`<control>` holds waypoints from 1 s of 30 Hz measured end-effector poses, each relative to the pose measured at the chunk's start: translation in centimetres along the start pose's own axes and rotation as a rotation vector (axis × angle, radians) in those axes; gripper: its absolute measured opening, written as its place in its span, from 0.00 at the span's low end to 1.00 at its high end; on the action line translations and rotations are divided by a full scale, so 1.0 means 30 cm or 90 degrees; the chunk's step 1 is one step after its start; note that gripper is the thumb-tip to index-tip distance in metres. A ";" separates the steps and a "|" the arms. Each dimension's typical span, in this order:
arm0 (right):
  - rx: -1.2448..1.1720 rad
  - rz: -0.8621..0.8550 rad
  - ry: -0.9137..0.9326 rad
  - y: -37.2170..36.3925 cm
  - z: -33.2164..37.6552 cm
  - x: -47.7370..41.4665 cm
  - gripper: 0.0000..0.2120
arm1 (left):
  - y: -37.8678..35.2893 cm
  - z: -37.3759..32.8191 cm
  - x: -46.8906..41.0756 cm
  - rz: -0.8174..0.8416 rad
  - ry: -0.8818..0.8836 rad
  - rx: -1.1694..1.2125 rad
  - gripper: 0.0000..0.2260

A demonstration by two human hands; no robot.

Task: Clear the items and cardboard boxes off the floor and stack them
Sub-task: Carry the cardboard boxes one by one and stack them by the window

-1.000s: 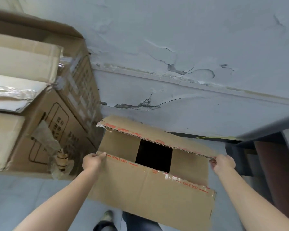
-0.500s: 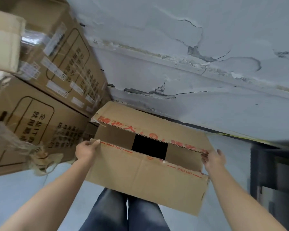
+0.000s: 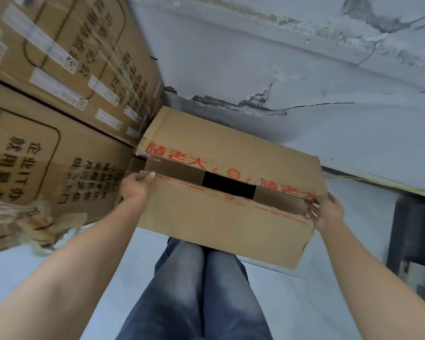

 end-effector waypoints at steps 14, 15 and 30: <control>0.027 0.044 0.036 -0.200 -0.007 -0.143 0.20 | -0.053 -0.063 -0.238 -0.029 -0.034 -0.032 0.16; 0.034 0.041 0.038 -0.208 -0.009 -0.149 0.21 | -0.058 -0.068 -0.249 -0.028 -0.034 -0.043 0.16; 0.514 0.032 0.181 -0.121 -0.252 0.263 0.27 | -0.125 0.179 0.067 0.256 0.073 -0.074 0.25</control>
Point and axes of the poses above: each hand's wrist, its own x-axis away from the middle knuckle, its own y-axis out of the back of the hand, z = x × y, the point moved 6 cm from there along -x, towards the middle knuckle, and after that the axes turned 9 degrees about -x, right-handed, at the moved point
